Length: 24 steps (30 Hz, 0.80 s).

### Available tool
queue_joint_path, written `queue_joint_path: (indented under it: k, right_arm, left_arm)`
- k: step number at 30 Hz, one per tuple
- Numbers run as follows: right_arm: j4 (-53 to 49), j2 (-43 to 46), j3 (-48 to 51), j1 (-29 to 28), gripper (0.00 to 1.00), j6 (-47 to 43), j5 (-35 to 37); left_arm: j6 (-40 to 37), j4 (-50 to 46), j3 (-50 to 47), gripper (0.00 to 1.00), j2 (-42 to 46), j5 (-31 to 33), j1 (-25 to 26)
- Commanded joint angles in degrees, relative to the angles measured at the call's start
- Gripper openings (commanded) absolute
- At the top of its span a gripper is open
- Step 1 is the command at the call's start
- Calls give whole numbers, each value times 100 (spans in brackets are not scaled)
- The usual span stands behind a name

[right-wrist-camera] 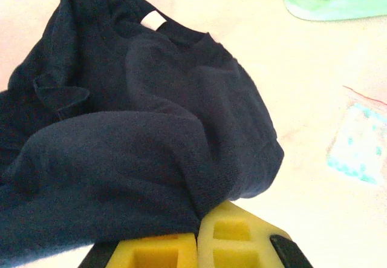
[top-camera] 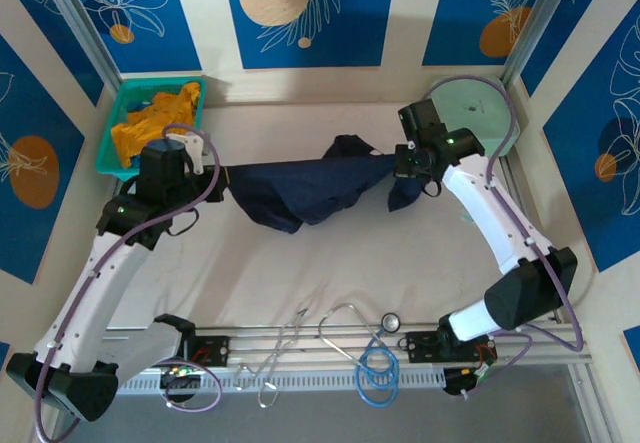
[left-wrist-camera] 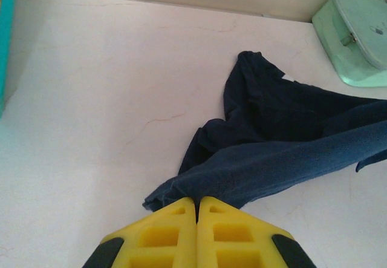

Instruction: Fold and stack the t-shirts

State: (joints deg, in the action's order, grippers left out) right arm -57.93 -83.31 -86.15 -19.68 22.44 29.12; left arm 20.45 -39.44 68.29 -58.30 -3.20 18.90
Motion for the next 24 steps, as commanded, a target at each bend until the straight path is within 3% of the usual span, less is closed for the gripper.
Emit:
queue_joint_path:
  k: [1,8,11,14,19,24]
  right_arm:
    - [-631,201,-22,232,0,-217,160]
    - [-1174,462,425,97,0,184,-778]
    - [-820,730,1262,-177,0,728,-1563]
    - [-460,841,2227,-516,2,1262,-1887]
    - [161,832,3297,-964,49,1668,-2385]
    - [-66,1025,2880,-848,72,1538,-1932]
  left_arm:
    - [-121,-72,84,0,82,-166,11]
    - [-47,-620,103,0,254,-743,167]
    - [83,-849,-35,0,402,-972,401]
    - [236,-1083,-256,0,499,-1013,755]
    - [665,-1240,-943,0,677,-863,1188]
    - [1190,-1402,-1650,0,945,-928,1353]
